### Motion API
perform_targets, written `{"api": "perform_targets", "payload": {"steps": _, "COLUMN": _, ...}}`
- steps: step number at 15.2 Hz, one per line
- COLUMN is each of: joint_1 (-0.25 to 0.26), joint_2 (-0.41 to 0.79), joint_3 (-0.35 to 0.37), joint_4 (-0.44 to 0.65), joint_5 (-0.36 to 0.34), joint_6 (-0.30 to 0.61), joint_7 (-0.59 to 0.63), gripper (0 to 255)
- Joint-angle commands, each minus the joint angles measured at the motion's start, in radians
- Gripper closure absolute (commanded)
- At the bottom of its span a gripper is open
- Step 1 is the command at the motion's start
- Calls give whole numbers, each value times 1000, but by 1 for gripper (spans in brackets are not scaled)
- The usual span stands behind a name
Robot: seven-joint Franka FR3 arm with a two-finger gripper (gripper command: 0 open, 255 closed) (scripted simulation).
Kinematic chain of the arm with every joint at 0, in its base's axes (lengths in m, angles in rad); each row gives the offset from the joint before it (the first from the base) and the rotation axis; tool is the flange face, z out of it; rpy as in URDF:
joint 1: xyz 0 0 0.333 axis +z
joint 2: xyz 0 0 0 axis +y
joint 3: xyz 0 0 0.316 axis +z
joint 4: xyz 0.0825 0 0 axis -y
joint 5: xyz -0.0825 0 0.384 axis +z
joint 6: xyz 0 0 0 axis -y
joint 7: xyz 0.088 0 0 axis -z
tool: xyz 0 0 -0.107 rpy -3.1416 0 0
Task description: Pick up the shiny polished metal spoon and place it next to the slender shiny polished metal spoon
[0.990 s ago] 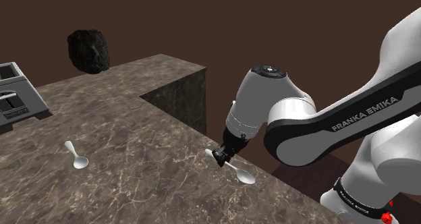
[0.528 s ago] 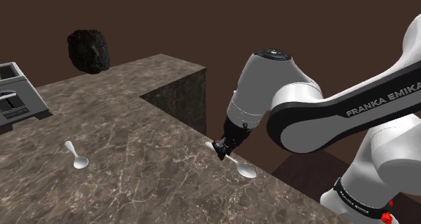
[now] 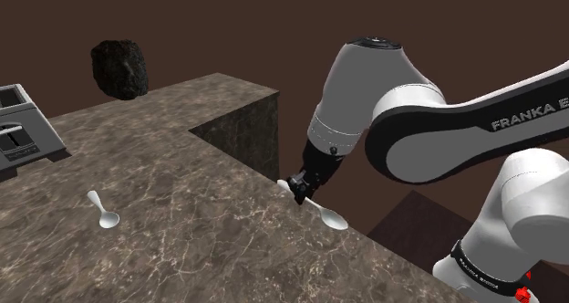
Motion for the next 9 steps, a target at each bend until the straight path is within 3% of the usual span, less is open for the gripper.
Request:
{"api": "perform_targets", "payload": {"steps": 1, "joint_1": -19, "joint_2": 39, "joint_3": 12, "joint_4": 41, "joint_5": -17, "joint_6": -1, "joint_7": 11, "gripper": 255}}
{"api": "perform_targets", "payload": {"steps": 5, "joint_1": -100, "joint_2": 217, "joint_3": 79, "joint_4": 191, "joint_5": -106, "joint_6": 30, "joint_7": 76, "gripper": 255}}
{"api": "perform_targets", "payload": {"steps": 9, "joint_1": -172, "joint_2": 397, "joint_3": 147, "joint_4": 354, "joint_5": -243, "joint_6": 33, "joint_7": 175, "gripper": 255}}
